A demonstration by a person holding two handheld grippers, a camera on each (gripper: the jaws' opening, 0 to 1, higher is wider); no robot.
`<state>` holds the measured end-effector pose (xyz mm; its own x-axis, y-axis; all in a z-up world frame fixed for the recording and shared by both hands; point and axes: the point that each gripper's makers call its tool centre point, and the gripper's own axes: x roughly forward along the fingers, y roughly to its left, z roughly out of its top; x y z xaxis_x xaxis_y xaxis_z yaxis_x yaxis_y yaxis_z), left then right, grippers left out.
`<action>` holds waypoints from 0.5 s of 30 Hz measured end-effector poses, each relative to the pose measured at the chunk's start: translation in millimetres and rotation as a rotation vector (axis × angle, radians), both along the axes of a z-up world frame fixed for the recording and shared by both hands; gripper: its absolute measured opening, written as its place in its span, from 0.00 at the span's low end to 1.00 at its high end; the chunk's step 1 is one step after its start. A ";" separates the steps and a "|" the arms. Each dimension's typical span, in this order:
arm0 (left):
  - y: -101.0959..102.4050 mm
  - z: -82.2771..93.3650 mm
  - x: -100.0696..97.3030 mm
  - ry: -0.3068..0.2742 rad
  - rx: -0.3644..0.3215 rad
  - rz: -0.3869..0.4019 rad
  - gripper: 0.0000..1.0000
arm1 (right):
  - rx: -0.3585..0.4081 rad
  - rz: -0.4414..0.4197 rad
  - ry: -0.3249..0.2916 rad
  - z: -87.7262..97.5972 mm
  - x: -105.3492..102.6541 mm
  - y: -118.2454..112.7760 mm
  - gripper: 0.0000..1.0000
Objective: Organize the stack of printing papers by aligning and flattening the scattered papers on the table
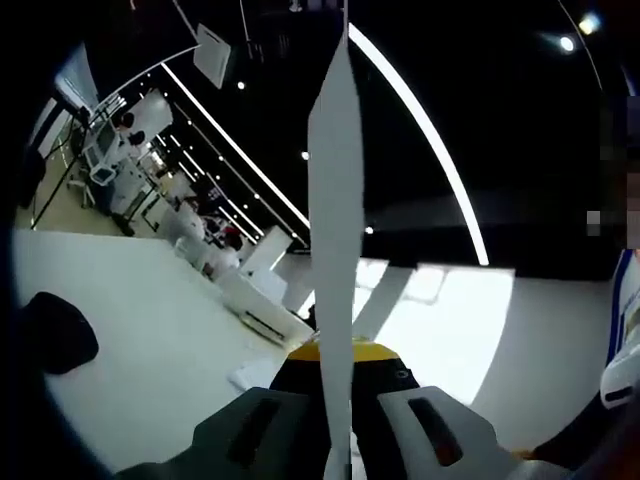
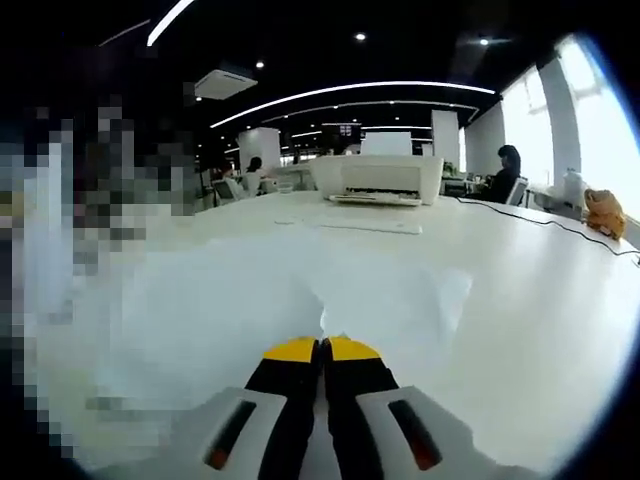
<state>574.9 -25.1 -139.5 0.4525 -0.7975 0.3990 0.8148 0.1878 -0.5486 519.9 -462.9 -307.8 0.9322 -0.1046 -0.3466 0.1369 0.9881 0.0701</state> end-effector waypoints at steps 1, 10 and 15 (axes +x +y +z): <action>0.2 -0.1 0.0 0.001 0.000 0.001 0.06 | 0.009 -0.001 -0.003 0.4 -0.1 0.1 0.00; 1.5 -0.8 1.9 0.008 -0.008 0.004 0.06 | 0.074 -0.007 -0.030 5.1 -1.9 2.1 0.00; 1.1 -2.7 2.5 0.013 -0.010 0.004 0.06 | 0.126 -0.006 -0.058 9.7 -3.9 4.2 0.00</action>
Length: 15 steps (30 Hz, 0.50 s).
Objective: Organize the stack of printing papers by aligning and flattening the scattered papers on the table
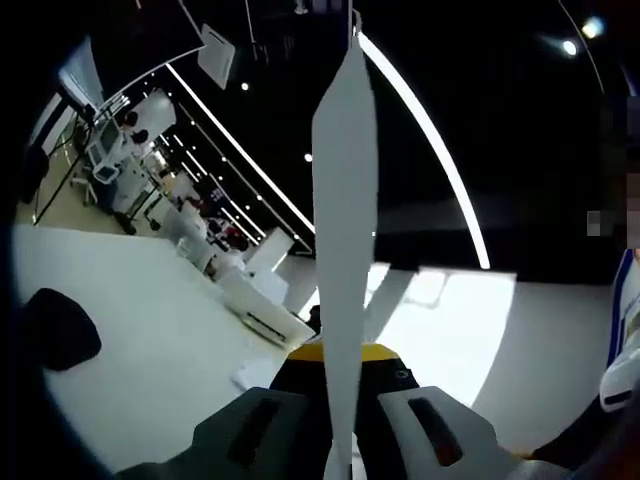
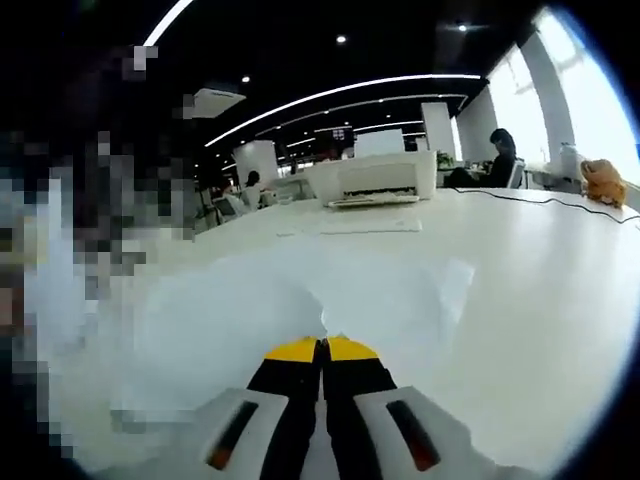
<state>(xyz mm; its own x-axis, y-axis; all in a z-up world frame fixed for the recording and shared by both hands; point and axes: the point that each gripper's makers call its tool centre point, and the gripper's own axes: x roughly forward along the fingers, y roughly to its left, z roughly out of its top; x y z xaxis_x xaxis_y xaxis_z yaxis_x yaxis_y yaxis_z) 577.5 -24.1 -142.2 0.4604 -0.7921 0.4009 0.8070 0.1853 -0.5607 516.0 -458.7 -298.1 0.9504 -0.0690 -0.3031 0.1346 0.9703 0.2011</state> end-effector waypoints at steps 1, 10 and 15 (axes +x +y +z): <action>0.1 -0.5 0.2 0.001 -0.001 0.000 0.06 | 0.018 0.004 -0.005 0.6 0.2 1.0 0.00; 3.1 -4.1 4.3 0.016 -0.006 0.004 0.06 | 0.142 0.012 -0.076 11.0 -10.3 7.2 0.00; 5.9 -1.2 4.1 0.014 -0.007 0.009 0.06 | 0.149 0.018 -0.106 15.7 -16.6 16.8 0.00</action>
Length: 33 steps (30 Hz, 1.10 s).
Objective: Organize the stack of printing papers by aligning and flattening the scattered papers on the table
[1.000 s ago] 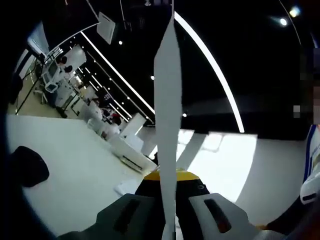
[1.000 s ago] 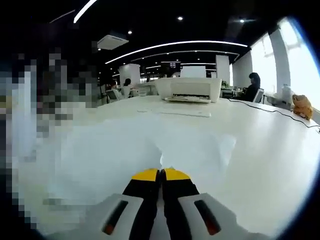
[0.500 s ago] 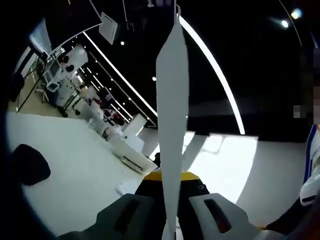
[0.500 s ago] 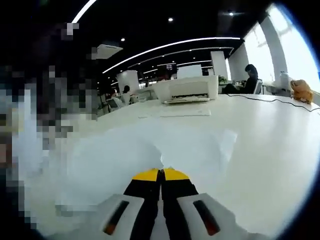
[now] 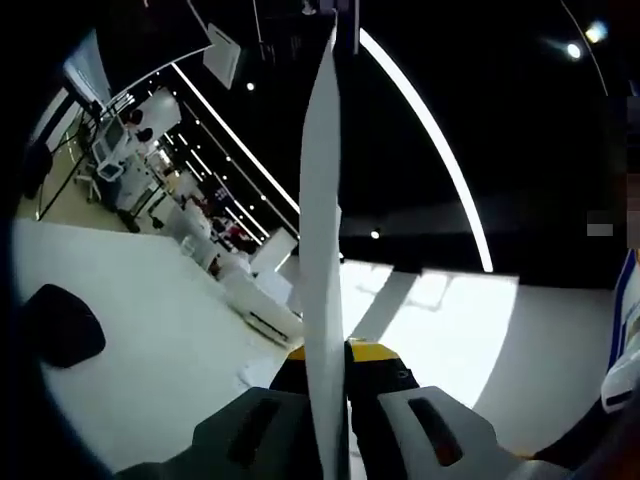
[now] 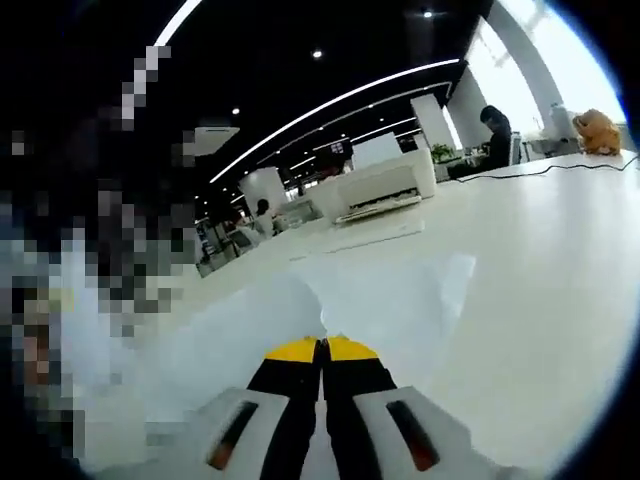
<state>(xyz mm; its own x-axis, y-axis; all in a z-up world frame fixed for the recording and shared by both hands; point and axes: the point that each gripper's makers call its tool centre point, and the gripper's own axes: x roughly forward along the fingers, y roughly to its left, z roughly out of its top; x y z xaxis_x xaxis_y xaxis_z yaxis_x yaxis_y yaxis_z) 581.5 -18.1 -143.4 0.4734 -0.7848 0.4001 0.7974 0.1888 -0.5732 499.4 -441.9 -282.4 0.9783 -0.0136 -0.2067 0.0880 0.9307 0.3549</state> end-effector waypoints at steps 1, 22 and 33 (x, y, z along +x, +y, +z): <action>0.5 0.8 0.0 -0.001 0.000 0.000 0.06 | -0.001 0.003 -0.006 1.1 -1.0 1.7 0.00; 3.6 11.5 -2.5 0.040 -0.074 -0.030 0.06 | 0.086 0.062 -0.212 34.9 -10.7 18.2 0.00; 2.9 9.2 -4.6 0.044 -0.060 -0.036 0.06 | 0.085 0.073 -0.213 34.7 -8.0 14.8 0.00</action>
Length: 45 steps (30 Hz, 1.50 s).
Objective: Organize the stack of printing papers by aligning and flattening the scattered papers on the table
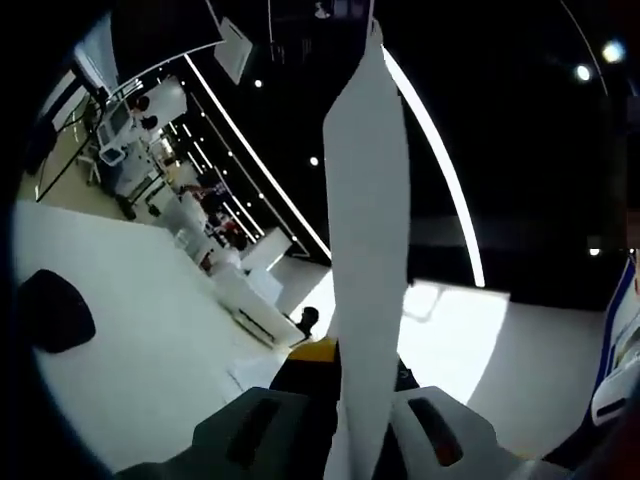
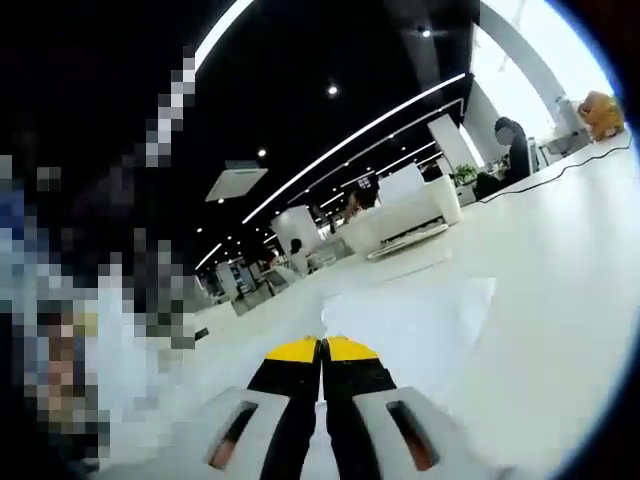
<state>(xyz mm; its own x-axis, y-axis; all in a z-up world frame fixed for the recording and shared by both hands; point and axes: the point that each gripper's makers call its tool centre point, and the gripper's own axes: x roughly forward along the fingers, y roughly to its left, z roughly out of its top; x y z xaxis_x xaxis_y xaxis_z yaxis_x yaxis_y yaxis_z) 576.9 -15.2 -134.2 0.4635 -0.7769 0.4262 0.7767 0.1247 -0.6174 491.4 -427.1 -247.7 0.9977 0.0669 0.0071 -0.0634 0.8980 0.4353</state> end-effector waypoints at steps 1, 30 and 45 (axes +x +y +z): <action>0.4 -0.2 0.7 0.001 0.001 -0.001 0.06 | 0.002 0.000 -0.002 0.2 0.4 -1.3 0.00; -1.4 -6.7 1.5 0.029 -0.002 -0.005 0.06 | 0.112 0.025 -0.094 20.3 -2.5 -5.8 0.00; -3.6 -15.9 5.5 0.057 -0.006 -0.010 0.06 | 0.113 0.092 -0.186 68.1 -6.4 29.4 0.00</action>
<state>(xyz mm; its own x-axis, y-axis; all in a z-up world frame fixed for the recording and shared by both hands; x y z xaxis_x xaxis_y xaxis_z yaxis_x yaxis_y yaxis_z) 582.4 -18.8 -150.1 0.4796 -0.7789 0.4041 0.7411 0.1130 -0.6618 485.0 -397.7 -179.6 0.9681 0.1463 0.2034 -0.2318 0.8308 0.5060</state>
